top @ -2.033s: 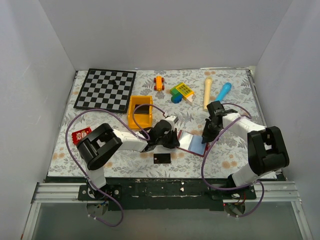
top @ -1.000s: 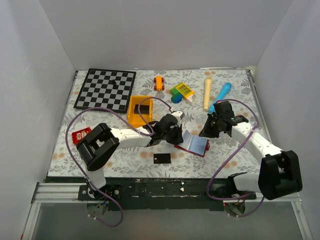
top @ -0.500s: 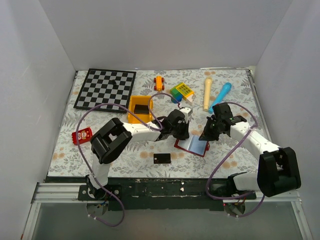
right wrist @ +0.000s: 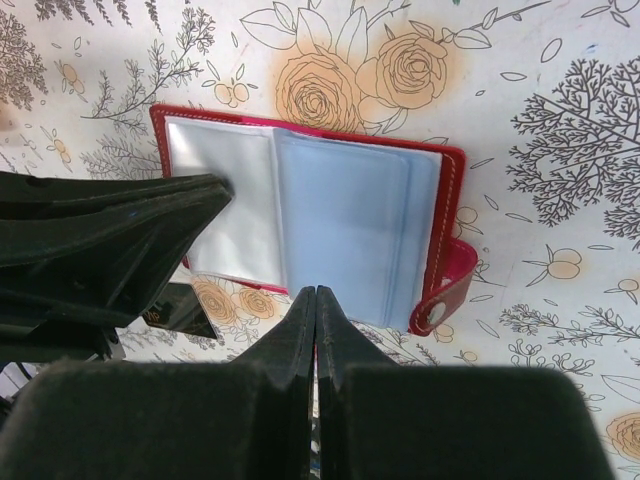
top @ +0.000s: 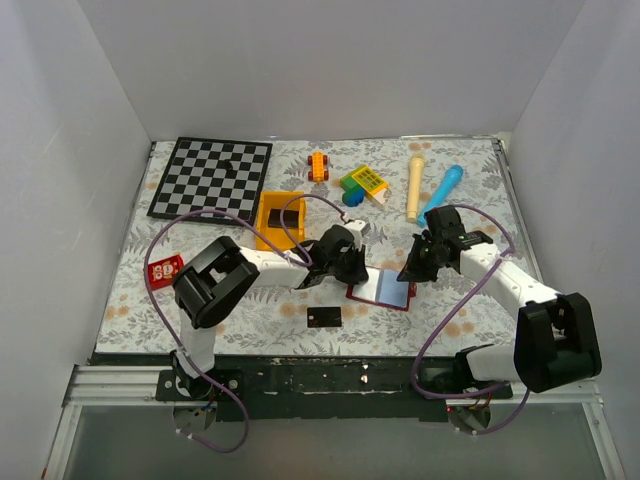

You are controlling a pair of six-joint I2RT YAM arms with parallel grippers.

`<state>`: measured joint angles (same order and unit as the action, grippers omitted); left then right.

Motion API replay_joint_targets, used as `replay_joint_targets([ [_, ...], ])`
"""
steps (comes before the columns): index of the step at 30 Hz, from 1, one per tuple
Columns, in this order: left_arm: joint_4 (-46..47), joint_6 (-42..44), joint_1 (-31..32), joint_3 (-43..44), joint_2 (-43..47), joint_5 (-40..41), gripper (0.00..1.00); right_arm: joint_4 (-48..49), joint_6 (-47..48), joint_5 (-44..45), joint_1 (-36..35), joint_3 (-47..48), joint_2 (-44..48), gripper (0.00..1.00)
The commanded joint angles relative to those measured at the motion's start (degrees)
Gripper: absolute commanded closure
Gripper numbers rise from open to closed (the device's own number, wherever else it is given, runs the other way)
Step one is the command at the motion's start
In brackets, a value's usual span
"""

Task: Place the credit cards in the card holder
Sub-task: Open the card holder at the center of the board.

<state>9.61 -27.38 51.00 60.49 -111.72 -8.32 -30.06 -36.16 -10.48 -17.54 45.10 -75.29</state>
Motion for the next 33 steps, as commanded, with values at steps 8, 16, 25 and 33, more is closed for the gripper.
replay_joint_targets([
  [8, -3.7, -4.5, -0.6, -8.8, 4.6, 3.9, 1.0, -0.3, 0.0, 0.5, 0.0, 0.7, 0.5, 0.99],
  [16, -9.2, -1.6, -0.6, 0.9, 8.0, 4.3, 0.84, 0.2, 0.7, 0.3, 0.0, 2.0, 2.9, 0.99],
  [25, -12.2, -0.6, -0.6, 5.1, 11.2, 3.5, 0.79, 0.2, 1.5, 0.5, 0.0, 1.9, 5.0, 0.99],
  [33, -15.0, -0.8, -0.6, 3.3, 15.8, 5.6, 0.78, 1.1, 4.2, -2.3, 0.0, 1.5, 6.6, 0.82],
])
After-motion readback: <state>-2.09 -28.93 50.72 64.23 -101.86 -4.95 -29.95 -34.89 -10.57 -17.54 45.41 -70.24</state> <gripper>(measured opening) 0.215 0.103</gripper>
